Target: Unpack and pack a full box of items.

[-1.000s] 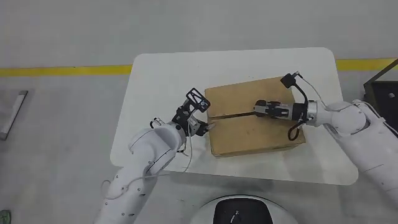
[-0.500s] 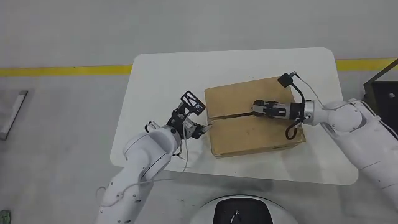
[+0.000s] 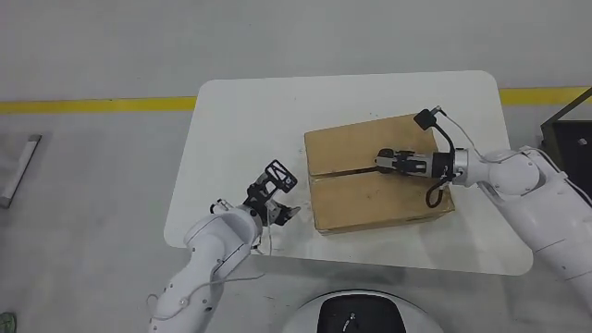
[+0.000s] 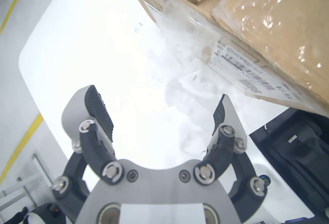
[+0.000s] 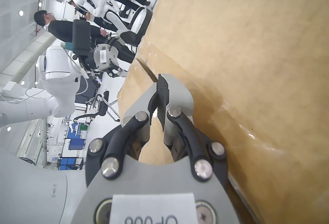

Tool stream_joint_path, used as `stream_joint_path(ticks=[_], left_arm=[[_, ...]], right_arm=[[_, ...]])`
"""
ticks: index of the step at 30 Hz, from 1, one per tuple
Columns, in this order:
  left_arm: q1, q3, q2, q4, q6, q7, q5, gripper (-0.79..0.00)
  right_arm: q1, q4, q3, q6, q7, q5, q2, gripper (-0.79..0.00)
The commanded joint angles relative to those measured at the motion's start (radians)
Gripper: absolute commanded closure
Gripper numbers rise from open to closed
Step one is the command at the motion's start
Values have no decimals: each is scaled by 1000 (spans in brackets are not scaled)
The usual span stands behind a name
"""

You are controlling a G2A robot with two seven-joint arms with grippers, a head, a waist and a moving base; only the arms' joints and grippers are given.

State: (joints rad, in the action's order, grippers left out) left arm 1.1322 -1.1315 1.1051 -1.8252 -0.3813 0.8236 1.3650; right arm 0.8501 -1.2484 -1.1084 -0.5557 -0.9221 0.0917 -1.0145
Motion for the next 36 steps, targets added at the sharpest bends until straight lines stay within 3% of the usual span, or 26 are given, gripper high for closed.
stream_joint_path(ticks=[1,8,14,28,35,36], left_arm=[[-16,18,3,41,-14,-14,2,-785],[-75,60,17,116,-24,-102,7,-785],[-101,81,30,145,38,-192,23,-785],[-54,53,37,102,180,-291,110,-785],[-26,34,38,75,192,-299,127,-785],[-23,32,38,72,192,-298,130,-733]], right_arm=[[-1,0,1,-1,-1,0,0,0],[-1,-1,-1,0,-2,-2,0,0],[0,-1,-4,4,-2,-1,0,0],[-6,-7,-7,12,-5,3,0,0],[-10,-4,-4,13,-8,4,-2,0],[-11,-4,-4,13,-8,5,-2,0]])
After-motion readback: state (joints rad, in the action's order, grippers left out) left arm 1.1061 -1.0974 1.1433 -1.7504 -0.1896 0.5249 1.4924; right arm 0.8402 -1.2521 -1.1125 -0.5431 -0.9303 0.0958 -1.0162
